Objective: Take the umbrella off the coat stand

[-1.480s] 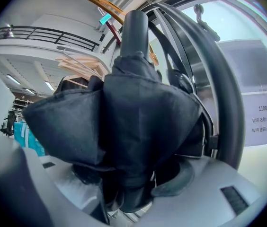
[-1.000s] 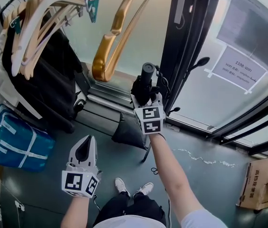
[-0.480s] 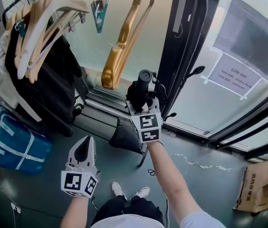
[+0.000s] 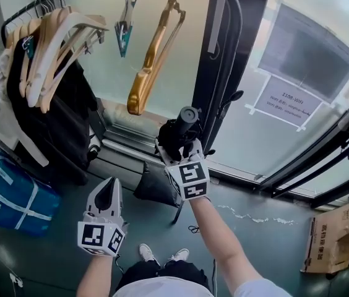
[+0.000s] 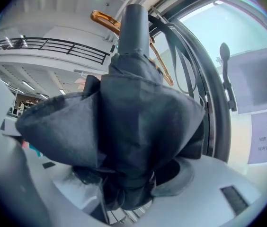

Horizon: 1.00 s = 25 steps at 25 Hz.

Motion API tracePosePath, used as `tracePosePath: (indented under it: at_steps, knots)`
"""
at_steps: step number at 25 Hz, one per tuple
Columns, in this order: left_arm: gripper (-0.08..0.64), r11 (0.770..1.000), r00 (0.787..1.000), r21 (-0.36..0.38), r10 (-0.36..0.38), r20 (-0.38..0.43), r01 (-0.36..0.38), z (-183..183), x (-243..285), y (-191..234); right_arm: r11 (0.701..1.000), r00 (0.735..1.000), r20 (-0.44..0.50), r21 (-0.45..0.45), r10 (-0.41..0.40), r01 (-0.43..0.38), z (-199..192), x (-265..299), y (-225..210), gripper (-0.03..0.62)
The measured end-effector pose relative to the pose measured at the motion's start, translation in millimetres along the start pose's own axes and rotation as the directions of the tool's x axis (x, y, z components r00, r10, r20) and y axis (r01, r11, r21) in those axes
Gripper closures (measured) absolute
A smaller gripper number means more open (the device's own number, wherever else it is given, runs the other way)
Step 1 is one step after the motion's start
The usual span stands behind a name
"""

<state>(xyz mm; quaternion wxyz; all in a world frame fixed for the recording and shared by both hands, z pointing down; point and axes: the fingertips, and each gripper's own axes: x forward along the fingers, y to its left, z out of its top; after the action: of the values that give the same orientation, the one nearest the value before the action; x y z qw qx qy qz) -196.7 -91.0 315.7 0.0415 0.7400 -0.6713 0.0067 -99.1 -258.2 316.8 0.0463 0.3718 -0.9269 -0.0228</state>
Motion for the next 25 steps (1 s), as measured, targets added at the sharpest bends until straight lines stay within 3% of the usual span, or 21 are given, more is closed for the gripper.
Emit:
tracePosePath:
  at_steps: [25]
  knots:
    - [0.537, 0.999, 0.994, 0.046, -0.012, 0.113, 0.007, 60.2, -41.5, 4.1, 0.998, 0.995, 0.073, 0.001, -0.062, 0.062, 53.4, -162.6, -2.1, 0.331]
